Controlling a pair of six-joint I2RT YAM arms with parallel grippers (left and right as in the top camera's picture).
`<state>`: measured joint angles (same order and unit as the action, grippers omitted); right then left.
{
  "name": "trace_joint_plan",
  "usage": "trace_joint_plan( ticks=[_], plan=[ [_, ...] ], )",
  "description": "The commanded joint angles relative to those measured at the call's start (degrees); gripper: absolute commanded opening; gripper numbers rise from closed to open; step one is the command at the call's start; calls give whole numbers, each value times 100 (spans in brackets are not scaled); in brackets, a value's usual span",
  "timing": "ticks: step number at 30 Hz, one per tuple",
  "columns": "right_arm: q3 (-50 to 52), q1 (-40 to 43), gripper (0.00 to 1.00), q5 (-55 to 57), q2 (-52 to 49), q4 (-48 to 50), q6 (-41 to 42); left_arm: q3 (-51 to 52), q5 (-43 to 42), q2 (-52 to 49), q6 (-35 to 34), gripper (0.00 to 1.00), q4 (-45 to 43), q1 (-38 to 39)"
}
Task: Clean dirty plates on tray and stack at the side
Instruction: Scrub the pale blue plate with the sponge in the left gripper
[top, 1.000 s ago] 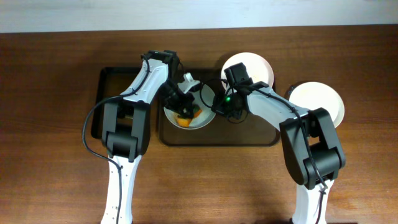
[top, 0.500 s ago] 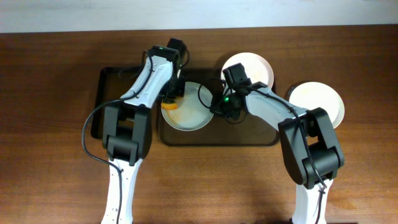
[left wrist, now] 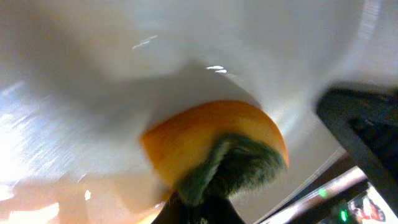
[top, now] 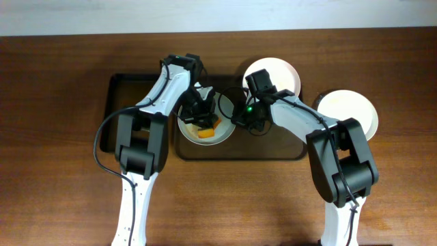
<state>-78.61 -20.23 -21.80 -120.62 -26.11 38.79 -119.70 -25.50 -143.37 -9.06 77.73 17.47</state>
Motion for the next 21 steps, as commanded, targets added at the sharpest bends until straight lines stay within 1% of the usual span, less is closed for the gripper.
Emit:
trace_joint_plan(
  ticks=[1,2,3,7,8,9,12,14,16,17,18,19,20,21],
  plan=[
    [26,4,4,144,-129,-4,66,188,3187,-321,-2439,0,190,0],
    [26,4,4,144,-129,-2,66,188,3563,-321,-3095,0,356,0],
    [26,4,4,144,-129,2,66,188,3716,-321,-3436,0,461,0],
    [26,4,4,144,-129,20,68,188,3705,-321,-3556,0,286,68],
    [26,4,4,144,-129,20,68,188,3713,-321,-3757,0,66,103],
    [26,4,4,144,-129,20,68,188,3716,-321,-3777,0,-295,129],
    [26,4,4,144,-129,20,66,188,3740,-321,-3775,0,-1801,140],
    [26,4,4,144,-129,20,66,188,3777,-321,-3759,0,-2291,140],
    [26,4,4,144,-129,20,66,188,3971,-321,-3757,0,-2415,140],
    [26,4,4,144,-129,20,66,188,3980,-321,-3436,0,-2415,151],
    [26,4,4,144,-129,20,66,188,3816,-321,-2732,0,-2415,195],
    [26,4,4,144,-129,22,66,188,3464,-321,-1969,0,-2415,258],
    [26,4,4,144,-129,24,66,188,2883,-321,-1043,0,-2413,339],
    [26,4,4,144,-129,22,66,188,2588,-321,-553,0,-2385,382]
  ],
)
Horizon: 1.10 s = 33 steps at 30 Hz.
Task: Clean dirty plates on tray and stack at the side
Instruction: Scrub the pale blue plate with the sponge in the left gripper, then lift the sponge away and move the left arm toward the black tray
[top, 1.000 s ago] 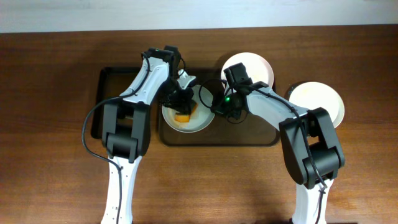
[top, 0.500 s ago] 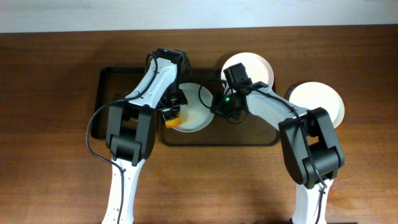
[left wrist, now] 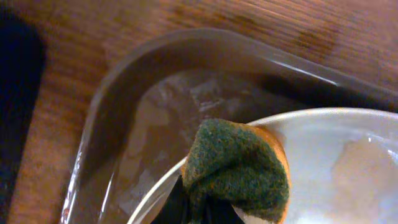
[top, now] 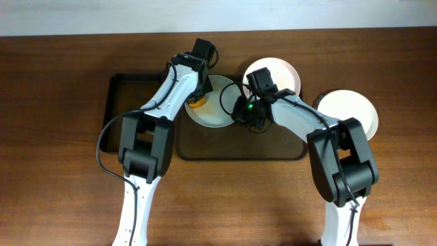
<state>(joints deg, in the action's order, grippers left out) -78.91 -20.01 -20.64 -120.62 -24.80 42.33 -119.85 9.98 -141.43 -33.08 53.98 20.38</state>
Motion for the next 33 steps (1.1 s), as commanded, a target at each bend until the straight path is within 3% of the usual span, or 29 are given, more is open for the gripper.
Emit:
trace_joint_plan(
  ticks=[1,4,7,9,11,12,14,15,18,21,24,27,28,31,33],
  plan=[
    [57,-17,4,28,-129,-111,-289,203,-1178,-516,2258,0,74,125],
    [57,-17,4,26,-129,-111,-289,203,-1453,-516,2789,0,638,116],
    [57,-17,4,24,-129,-114,-289,203,-2570,-514,3652,0,1274,68],
    [57,-17,4,24,-129,-114,-289,203,-2859,-514,3668,0,1904,35],
    [57,-17,4,24,-129,-114,-289,203,-2889,-516,3648,0,1963,33],
    [57,-17,4,24,-129,-114,-289,203,-2750,-514,3182,0,1735,4],
    [57,-17,4,24,-129,-109,-286,179,-1259,-514,1241,0,1239,-81],
    [57,-17,4,24,-129,-111,-289,85,-986,-514,984,0,1322,-79],
    [57,-17,4,24,-129,-118,-310,-863,-883,-514,868,0,2159,-79],
    [57,-17,4,-39,-129,-181,-459,-2605,-863,-514,778,0,3329,-142],
    [57,-17,9,-9,-129,33,-573,-3703,-887,-511,846,0,4277,-529],
    [57,-22,29,184,-160,90,-590,-3735,-973,-448,1025,0,4273,-798],
    [57,-22,41,225,-160,188,-605,-3755,-841,-417,1086,0,4256,-815],
    [59,-22,43,334,-160,372,-697,-3845,-538,-20,1086,0,4275,-903],
    [59,-22,38,341,-160,402,-697,-3845,-509,466,1088,0,4275,-1034]
  ],
)
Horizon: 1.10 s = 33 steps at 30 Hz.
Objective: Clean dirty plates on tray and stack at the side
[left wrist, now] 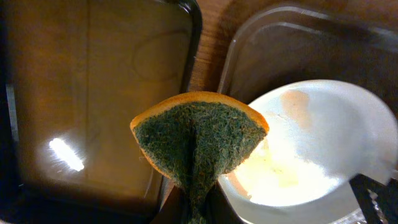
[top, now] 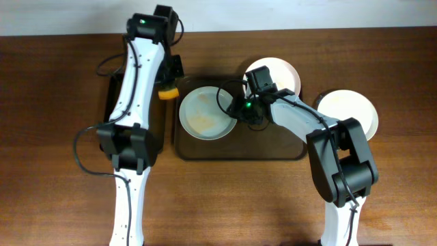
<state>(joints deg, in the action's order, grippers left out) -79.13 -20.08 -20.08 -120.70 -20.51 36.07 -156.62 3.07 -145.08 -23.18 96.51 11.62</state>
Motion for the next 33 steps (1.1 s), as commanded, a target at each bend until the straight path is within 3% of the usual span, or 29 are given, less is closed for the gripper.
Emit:
trace_joint_plan(
  ticks=[1,5,8,10,13,14,15,20,23,28,29,32,33],
  plan=[
    [81,-17,34,297,-155,-31,-122,-168,415,1132,254,0,22,-260],
    [81,-210,4,409,-162,-79,-127,-168,765,1631,398,0,22,-968],
    [24,-55,4,13,72,-232,-638,-109,557,1631,398,0,22,-1255],
    [20,28,4,358,737,-651,-1189,-24,562,1631,398,0,22,-1266],
    [20,-448,4,2549,1939,-1329,-1952,-13,579,1604,398,0,20,-1266],
    [20,-791,4,3781,2146,-1475,-1982,-11,579,1602,398,0,20,-1266],
    [20,-1239,4,5141,2208,-1556,-1980,-11,577,1598,398,0,20,-1266],
    [20,-2983,4,9600,2186,-1388,-1674,0,575,1563,396,0,20,-1266],
    [20,-3364,4,10500,2186,-1104,-1679,0,573,1563,393,0,20,-1263],
    [20,-3401,4,10664,2188,-793,-1961,0,555,1563,286,0,20,-1263],
    [20,-3383,4,10268,2188,-798,-1965,0,555,1563,284,0,20,-1263],
    [20,-3067,4,7617,2201,-894,-1869,0,553,1563,284,0,20,-1263],
    [20,-2767,4,6107,2212,-1014,-1587,0,531,1561,286,0,20,-1263]
  ],
)
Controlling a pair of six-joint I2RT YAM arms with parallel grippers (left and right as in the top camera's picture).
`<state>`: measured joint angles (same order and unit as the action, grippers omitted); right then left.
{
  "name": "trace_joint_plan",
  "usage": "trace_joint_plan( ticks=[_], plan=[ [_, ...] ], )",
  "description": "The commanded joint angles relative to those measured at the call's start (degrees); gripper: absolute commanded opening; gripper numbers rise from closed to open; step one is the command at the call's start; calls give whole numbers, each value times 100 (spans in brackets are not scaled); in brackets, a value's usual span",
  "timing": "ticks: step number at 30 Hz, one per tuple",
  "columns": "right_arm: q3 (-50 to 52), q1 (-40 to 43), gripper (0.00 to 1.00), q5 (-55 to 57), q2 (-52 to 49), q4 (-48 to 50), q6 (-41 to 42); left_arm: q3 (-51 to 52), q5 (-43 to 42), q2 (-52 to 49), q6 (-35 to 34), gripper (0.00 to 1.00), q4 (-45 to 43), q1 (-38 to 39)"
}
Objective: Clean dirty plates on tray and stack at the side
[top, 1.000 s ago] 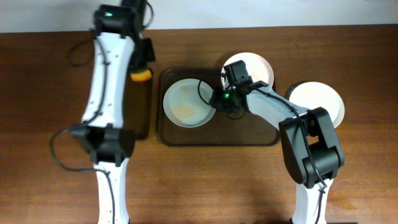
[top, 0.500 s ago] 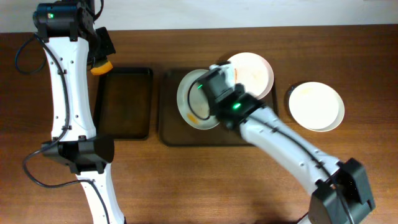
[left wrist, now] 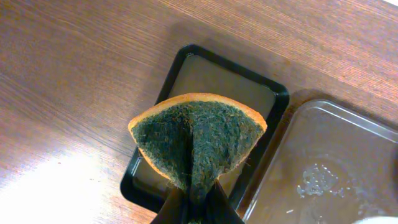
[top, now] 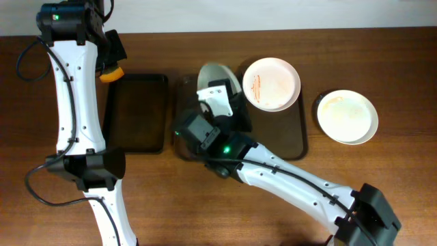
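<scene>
My left gripper [left wrist: 194, 194] is shut on a folded sponge [left wrist: 196, 140], green with an orange rim, high above the black tray [left wrist: 283, 99]. In the overhead view the sponge [top: 111, 70] hangs past that tray's far left corner. The right arm reaches across the clear tray [top: 300, 147]. At its end a white plate [top: 213, 74] stands tilted on edge, off the tray floor, with my right gripper [top: 220, 96] on it; its fingers are hidden. A white plate with red smears [top: 272, 83] lies at the tray's far right.
A pale plate [top: 347, 116] lies on the brown wooden table to the right of the clear tray. The black tray [top: 136, 113] sits to the left of the clear tray. Wet smears mark the clear tray's floor [left wrist: 317, 180].
My left gripper has gone from above the gap between the trays to high over the black tray's far left corner, sponge still held. The plate lay flat on the clear tray; now it is raised and tilted.
First the sponge was pressed inside the plate while my right gripper held its rim. Then the sponge was at the plate's far left edge. Then it was clear of the plate, which lay flat and smeared. Now the sponge is far left and the plate is lifted.
</scene>
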<state>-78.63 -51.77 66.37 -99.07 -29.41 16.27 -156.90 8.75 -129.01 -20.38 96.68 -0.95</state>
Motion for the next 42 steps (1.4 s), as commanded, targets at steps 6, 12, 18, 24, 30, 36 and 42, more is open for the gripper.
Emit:
trace_joint_plan(
  ticks=[6,12,18,24,30,36,42],
  plan=[
    [-31,3300,4,-7547,90,-688,717,44,-59,-254,7,0,-2,59],
    [-2,6290,4,-8074,101,-2120,496,44,-57,-599,9,0,-2,107],
    [1178,9066,5,-8078,98,-1290,715,44,-57,-603,9,0,-20,107],
    [1248,9038,10,-7650,92,-1091,708,44,-57,-603,9,0,-79,269],
    [1244,8004,36,-7589,87,-820,505,44,-59,-603,9,0,-101,321],
    [833,6022,49,-8157,70,-249,643,44,-57,-603,7,0,-170,498],
    [833,4194,49,-5991,-1139,457,2380,44,-190,-603,7,0,-170,557]
  ],
)
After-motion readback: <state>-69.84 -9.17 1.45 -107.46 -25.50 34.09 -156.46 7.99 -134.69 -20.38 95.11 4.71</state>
